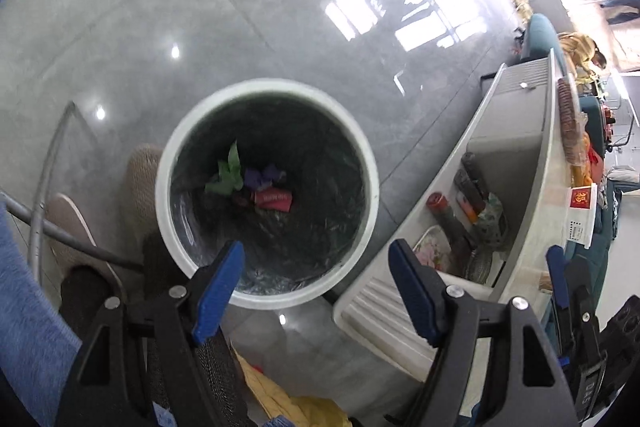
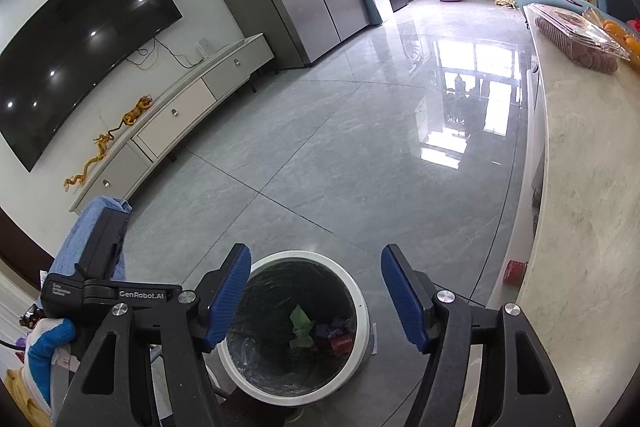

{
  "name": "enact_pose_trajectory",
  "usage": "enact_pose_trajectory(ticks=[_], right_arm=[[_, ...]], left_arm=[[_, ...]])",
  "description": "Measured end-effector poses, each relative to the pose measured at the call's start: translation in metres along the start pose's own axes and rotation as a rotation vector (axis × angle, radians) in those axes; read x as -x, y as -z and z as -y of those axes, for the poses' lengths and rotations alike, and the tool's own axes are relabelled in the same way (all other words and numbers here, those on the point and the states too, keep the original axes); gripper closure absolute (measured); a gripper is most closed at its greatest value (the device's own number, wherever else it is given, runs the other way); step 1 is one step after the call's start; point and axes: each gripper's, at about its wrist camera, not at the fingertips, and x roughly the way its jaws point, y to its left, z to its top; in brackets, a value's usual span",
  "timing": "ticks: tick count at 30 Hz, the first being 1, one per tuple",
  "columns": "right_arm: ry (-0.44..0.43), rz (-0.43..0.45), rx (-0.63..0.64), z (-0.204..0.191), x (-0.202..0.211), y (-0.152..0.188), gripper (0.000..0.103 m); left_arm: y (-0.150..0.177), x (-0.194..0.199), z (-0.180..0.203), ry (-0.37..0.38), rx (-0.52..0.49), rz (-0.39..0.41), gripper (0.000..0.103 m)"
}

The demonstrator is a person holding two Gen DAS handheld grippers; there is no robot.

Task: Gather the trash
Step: 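Lower the green paper bag into the bin and open the left tool, then move both open tools back from the bin to the rug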

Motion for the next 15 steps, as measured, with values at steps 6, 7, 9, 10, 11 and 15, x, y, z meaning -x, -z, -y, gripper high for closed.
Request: enact_pose_trajectory(ticks=[6,7,9,10,11,15], right_arm=[[-0.025,0.034,0.005,-0.007,0.023,-0.002,0.038],[-0.031,0.043,0.009,-0.009,0.029,-0.003,0.038],[-0.048,0.066,0.019,-0.015,0.045,-0.003,0.038],[-0.055,0.076,0.025,-0.019,0.052,-0.003,0.038],[-0.062,0.086,0.031,-0.022,0.059,-0.002,0.038],[-0.108,0.131,0.054,-0.035,0.093,-0.001,0.036]], left_arm=[[0.031,0.072,0.019,0.030,-0.038,0.272,0.031],[0.042,0.095,0.025,0.021,-0.062,0.364,0.031],[0.064,0.133,0.036,-0.011,-0.098,0.521,0.031],[0.073,0.145,0.039,-0.019,-0.107,0.569,0.031],[0.087,0.165,0.043,-0.024,-0.121,0.640,0.031],[0.131,0.215,0.050,-0.028,-0.184,0.744,0.030]])
